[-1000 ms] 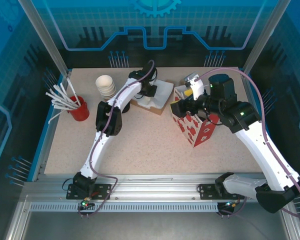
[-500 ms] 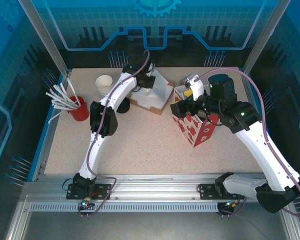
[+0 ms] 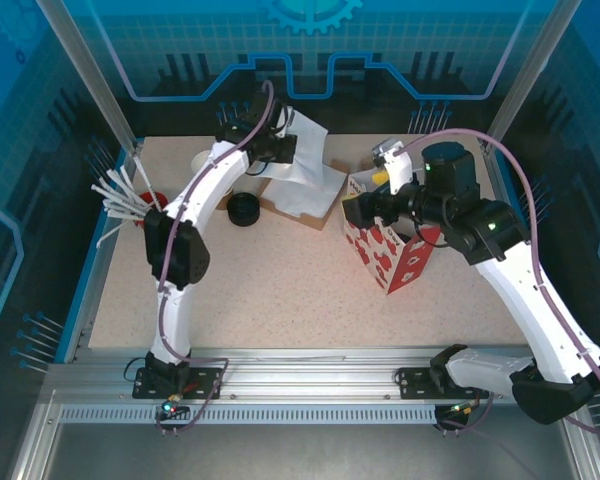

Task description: Pack the takeout coffee

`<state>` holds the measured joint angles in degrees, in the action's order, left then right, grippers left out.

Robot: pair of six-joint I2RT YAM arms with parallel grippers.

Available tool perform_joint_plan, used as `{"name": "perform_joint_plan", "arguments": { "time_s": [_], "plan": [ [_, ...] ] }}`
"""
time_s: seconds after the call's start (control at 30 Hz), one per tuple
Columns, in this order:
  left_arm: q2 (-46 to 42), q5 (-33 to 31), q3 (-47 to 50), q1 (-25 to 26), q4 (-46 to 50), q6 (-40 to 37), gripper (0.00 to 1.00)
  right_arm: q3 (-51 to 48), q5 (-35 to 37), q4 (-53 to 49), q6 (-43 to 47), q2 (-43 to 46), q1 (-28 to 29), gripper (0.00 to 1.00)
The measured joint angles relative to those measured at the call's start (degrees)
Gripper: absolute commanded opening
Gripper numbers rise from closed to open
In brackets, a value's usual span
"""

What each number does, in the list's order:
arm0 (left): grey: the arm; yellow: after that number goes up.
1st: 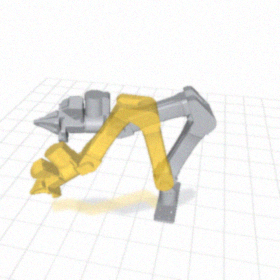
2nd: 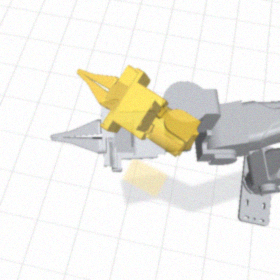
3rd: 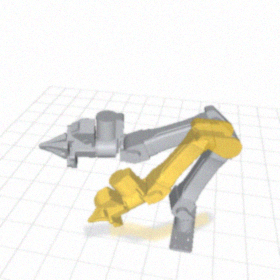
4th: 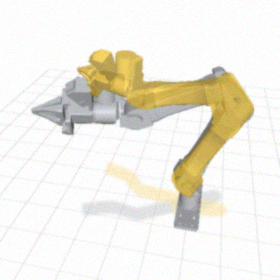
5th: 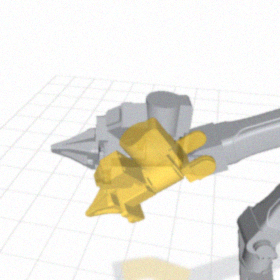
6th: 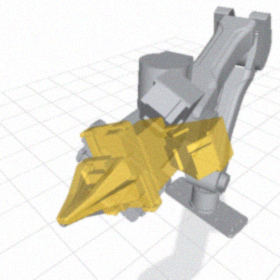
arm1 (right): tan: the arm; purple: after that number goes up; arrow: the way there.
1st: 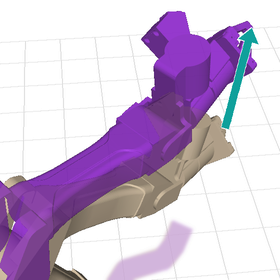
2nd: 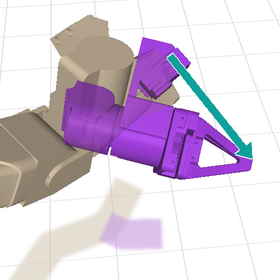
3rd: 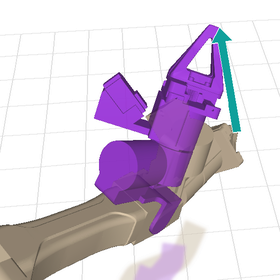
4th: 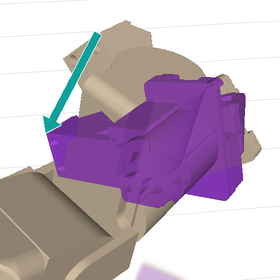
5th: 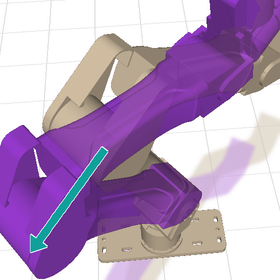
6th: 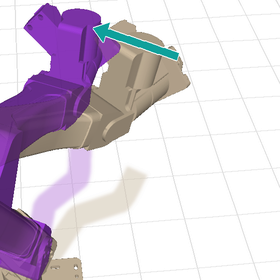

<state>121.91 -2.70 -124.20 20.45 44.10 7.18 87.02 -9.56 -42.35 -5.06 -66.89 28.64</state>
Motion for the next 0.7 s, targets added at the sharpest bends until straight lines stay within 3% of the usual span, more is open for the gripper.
{"name": "perform_joint_plan", "arguments": {
  "time_s": [0.2,0.43,0.7],
  "plan": [
    [-17.55,4.20,15.52,0.00,-8.66,4.81,0.00,4.00,-0.07,1.16,-2.95,-0.92,-0.37,0.92],
    [-36.94,11.06,27.93,0.52,-23.26,12.22,0.00,6.75,-7.17,4.74,-10.56,-3.78,-6.93,0.93],
    [-41.97,15.39,34.47,5.20,-32.04,17.86,0.00,6.40,-16.28,15.74,-23.32,-7.98,-8.94,0.93]
  ]
}}
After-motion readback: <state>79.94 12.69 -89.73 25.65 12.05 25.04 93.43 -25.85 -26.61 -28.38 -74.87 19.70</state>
